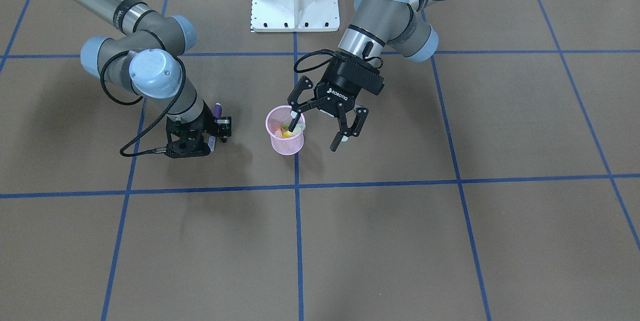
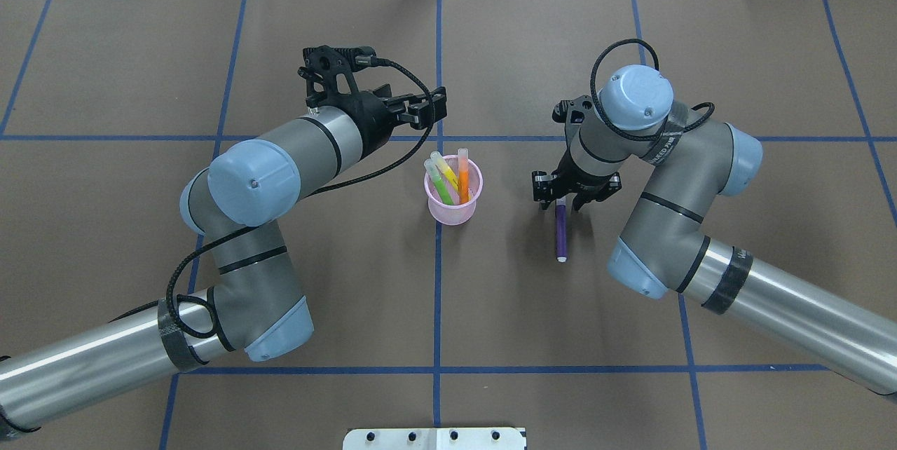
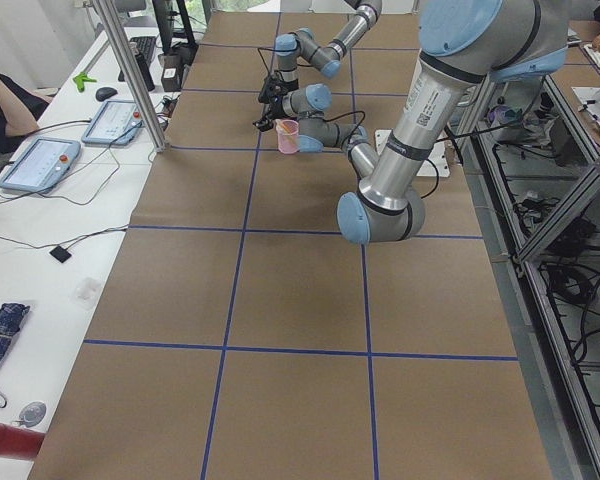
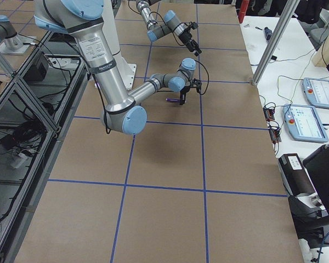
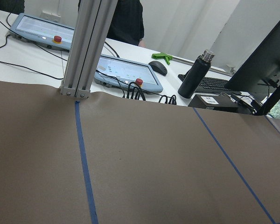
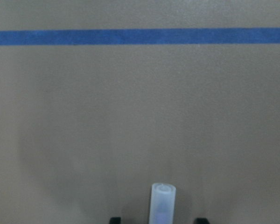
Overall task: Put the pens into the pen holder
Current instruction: 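Close the right gripper on the purple marker while the left gripper rises from the cup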
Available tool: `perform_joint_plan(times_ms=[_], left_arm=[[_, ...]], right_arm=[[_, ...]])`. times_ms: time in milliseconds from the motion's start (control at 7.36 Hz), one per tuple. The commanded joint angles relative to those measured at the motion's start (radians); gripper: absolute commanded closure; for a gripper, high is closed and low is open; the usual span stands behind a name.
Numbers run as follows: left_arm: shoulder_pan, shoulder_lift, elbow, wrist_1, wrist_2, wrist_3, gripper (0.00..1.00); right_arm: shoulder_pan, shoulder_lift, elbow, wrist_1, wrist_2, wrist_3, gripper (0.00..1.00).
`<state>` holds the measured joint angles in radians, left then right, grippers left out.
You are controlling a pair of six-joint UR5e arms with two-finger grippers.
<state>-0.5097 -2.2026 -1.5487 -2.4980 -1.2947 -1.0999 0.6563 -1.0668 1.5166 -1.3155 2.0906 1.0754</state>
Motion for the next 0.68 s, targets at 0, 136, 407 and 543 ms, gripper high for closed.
perform_joint_plan(times_ms=[0,136,407,543], left_arm=[[-0.003,0.003,0.001,-0.001,0.000,0.000,0.01],[-0.003,0.015,0.001,-0.002,0.000,0.000,0.01],[-0.003,0.017,0.001,-0.002,0.000,0.000,0.01],[-0.003,0.017,0.001,-0.002,0.000,-0.002,0.01]], right_arm=[[-0.001,0.004,0.004,0.006,0.008,0.000,0.41],[-0.001,0.004,0.008,0.002,0.009,0.000,0.41],[0.000,0.001,0.008,0.001,0.009,0.000,0.41],[0.000,-0.001,0.008,-0.001,0.009,0.000,0.41]])
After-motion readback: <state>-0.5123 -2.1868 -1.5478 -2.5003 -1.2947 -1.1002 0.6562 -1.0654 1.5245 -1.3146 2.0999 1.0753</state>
